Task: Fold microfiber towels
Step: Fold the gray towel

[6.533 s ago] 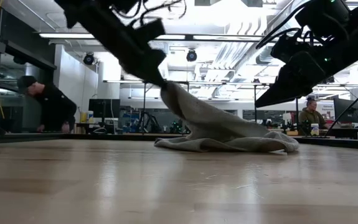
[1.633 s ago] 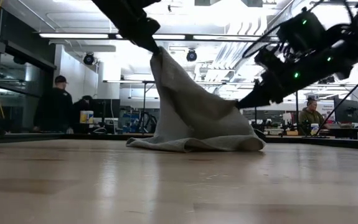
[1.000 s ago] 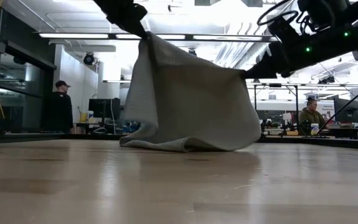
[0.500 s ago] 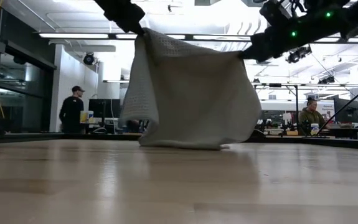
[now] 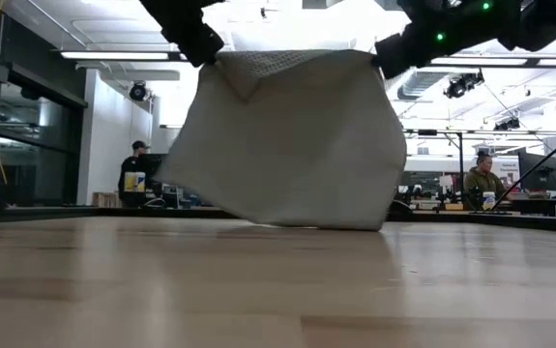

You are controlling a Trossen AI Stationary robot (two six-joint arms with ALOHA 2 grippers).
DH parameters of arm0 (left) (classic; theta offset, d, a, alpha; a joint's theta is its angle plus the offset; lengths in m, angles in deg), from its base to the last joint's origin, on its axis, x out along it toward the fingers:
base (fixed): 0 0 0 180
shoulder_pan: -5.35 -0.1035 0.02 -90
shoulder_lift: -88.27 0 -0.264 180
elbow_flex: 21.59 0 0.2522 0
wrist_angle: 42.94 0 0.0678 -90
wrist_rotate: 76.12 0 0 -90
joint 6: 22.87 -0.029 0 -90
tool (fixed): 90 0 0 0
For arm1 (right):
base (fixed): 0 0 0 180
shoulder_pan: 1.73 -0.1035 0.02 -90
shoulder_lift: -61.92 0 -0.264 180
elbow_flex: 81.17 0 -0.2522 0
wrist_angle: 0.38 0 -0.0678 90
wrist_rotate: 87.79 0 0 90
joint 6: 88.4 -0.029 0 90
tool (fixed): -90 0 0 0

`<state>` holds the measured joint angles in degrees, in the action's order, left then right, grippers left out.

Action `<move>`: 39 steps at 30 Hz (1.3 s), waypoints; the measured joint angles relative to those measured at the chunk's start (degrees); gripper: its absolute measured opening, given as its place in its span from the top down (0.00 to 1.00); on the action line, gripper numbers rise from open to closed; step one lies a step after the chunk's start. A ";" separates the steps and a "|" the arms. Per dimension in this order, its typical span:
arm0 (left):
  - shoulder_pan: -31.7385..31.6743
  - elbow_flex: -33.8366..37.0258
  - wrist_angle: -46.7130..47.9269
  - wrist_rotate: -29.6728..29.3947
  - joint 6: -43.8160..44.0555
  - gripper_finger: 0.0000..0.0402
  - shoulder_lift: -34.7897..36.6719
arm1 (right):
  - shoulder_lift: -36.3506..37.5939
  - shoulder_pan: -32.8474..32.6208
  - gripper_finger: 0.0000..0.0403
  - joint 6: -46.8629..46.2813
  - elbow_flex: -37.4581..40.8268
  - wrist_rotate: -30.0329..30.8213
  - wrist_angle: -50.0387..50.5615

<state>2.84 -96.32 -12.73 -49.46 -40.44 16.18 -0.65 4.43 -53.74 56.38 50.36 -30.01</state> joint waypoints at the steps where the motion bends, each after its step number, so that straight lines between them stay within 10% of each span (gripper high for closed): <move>1: -0.42 0.00 0.00 0.74 0.00 1.00 0.00 | 0.00 0.24 0.99 1.26 0.00 -0.14 -1.33; 17: -2.72 0.00 -3.99 6.23 -2.76 1.00 -0.02 | 0.00 1.96 0.99 2.72 0.00 -1.99 -2.34; 39: 5.59 0.00 11.22 23.95 13.94 1.00 1.76 | 0.00 -17.42 0.99 -18.53 0.00 6.06 17.92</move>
<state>8.43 -96.32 -1.51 -25.51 -26.50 17.94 -0.65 -13.00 -72.26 56.38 56.42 -12.09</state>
